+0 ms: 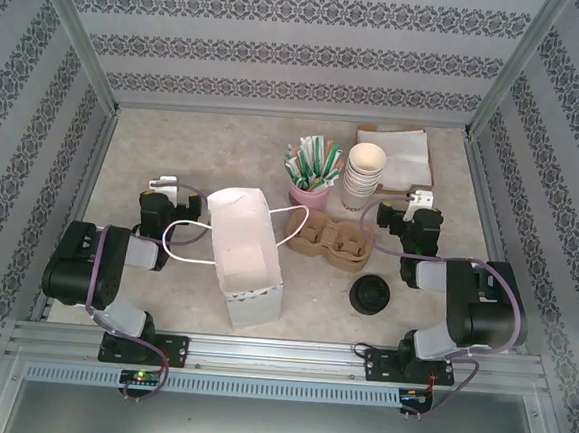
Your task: Pack the takeout coffee
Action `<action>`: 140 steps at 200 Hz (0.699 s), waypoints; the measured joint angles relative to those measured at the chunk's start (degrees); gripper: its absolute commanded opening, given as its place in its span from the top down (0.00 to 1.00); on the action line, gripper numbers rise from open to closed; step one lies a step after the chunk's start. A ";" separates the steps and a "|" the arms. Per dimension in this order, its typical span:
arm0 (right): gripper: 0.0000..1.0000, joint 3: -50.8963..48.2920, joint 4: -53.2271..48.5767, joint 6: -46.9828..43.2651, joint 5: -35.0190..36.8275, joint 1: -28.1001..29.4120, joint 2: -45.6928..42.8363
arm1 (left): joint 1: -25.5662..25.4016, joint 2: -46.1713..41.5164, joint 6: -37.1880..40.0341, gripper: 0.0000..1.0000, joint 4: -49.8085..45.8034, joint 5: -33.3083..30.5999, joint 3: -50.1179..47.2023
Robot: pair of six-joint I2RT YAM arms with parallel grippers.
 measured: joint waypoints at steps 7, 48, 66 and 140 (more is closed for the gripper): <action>0.02 0.00 0.02 0.00 -0.07 0.00 0.00 | 0.00 0.00 0.00 0.00 0.00 0.00 0.00; 0.02 0.00 0.42 0.00 -0.11 0.00 0.00 | 0.00 0.00 0.00 0.00 0.00 0.00 0.00; 0.02 0.00 0.42 0.00 -0.11 0.00 0.00 | 0.00 0.00 0.00 0.00 0.00 -0.02 0.00; 0.02 0.00 0.39 0.00 -0.13 0.00 0.00 | 0.00 0.00 0.00 0.00 0.00 0.00 0.00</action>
